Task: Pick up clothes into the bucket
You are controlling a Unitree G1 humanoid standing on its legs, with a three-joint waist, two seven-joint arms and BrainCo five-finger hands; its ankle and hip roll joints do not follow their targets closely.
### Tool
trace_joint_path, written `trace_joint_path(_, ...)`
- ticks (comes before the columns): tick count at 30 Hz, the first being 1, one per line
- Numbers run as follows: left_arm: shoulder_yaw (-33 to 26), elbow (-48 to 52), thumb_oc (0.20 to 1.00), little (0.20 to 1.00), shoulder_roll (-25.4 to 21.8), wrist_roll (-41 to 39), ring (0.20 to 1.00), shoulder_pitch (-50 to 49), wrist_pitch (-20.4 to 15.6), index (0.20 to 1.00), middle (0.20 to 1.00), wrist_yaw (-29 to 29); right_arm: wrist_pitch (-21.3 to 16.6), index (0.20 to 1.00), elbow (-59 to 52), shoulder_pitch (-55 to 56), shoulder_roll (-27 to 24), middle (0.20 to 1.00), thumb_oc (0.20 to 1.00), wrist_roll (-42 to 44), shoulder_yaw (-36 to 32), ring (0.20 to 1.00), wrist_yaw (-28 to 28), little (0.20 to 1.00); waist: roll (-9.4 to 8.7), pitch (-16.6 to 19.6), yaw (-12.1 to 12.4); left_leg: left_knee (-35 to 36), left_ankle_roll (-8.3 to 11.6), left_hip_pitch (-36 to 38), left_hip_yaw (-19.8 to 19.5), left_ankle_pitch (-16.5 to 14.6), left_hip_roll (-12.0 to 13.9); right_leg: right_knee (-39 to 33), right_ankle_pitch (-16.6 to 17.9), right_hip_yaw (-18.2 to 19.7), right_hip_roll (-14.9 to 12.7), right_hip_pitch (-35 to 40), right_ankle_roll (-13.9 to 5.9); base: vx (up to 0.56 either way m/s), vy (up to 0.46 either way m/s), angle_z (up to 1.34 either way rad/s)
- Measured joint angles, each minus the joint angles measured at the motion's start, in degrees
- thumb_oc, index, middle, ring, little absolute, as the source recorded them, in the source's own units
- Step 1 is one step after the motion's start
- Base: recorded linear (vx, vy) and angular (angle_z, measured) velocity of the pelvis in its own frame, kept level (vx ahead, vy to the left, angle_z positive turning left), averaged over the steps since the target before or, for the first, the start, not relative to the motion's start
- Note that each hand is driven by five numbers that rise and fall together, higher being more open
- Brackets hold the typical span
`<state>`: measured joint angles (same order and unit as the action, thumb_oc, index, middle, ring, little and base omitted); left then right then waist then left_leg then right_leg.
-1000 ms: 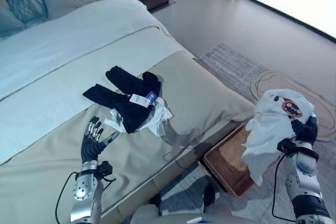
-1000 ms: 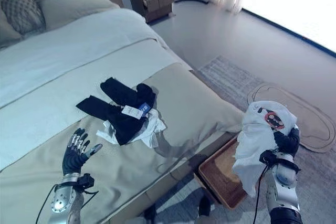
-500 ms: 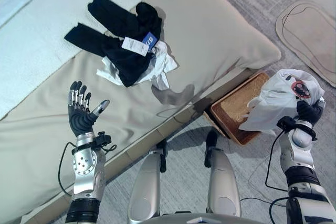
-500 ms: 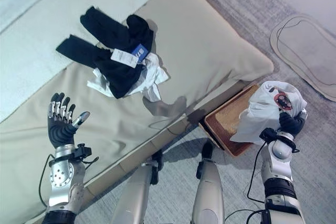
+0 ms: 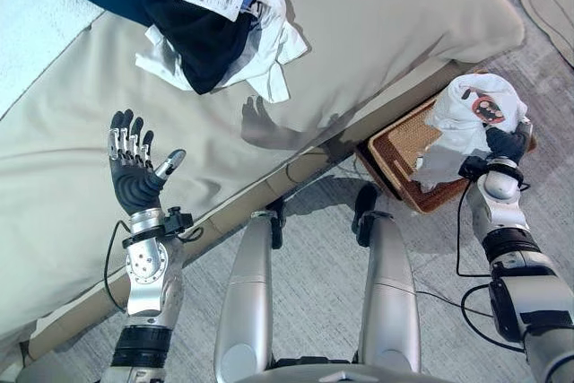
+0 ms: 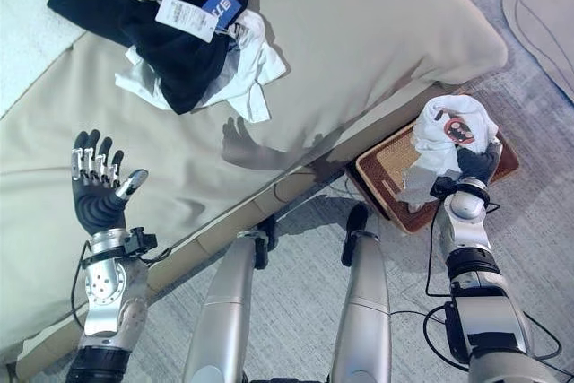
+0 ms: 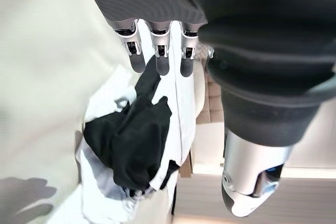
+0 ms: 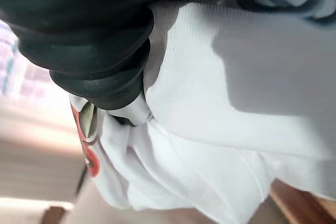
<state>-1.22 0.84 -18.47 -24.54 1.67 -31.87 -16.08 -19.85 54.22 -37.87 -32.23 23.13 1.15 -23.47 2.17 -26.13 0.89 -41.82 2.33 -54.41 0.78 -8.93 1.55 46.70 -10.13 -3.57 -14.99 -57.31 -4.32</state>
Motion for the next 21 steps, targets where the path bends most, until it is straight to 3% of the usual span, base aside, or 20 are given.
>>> trace_joint_path(9, 4.84, 4.4, 1.0, 1.0, -1.24, -2.61, 1.0, 0.81, -1.08, 1.0, 1.0, 0.16, 2.87, 0.2, 10.87, -11.21, -4.49, 0.2, 0.2, -2.35, 5.36, 0.2, -0.42, 0.2, 0.31, -0.17, 1.55, -5.36, -0.26, -7.71, -0.25, -0.64, -0.72, 5.58, -1.02, 1.18, -0.68, -7.71, 0.74, 0.0, 0.004, 0.04)
trace_joint_path(21, 5.04, 5.9, 1.0, 1.0, -3.71, -3.73, 1.0, 0.96, -1.06, 1.0, 1.0, -1.5, 6.89, 0.2, 22.61, -16.31, -4.63, 0.2, 0.2, -5.03, 6.17, 0.2, -3.48, 0.2, 0.73, -0.35, 2.08, -7.14, -0.03, -10.86, -0.54, -0.88, -1.4, 7.53, -1.44, 1.83, -1.3, -11.03, 0.57, 0.0, 0.003, 0.01)
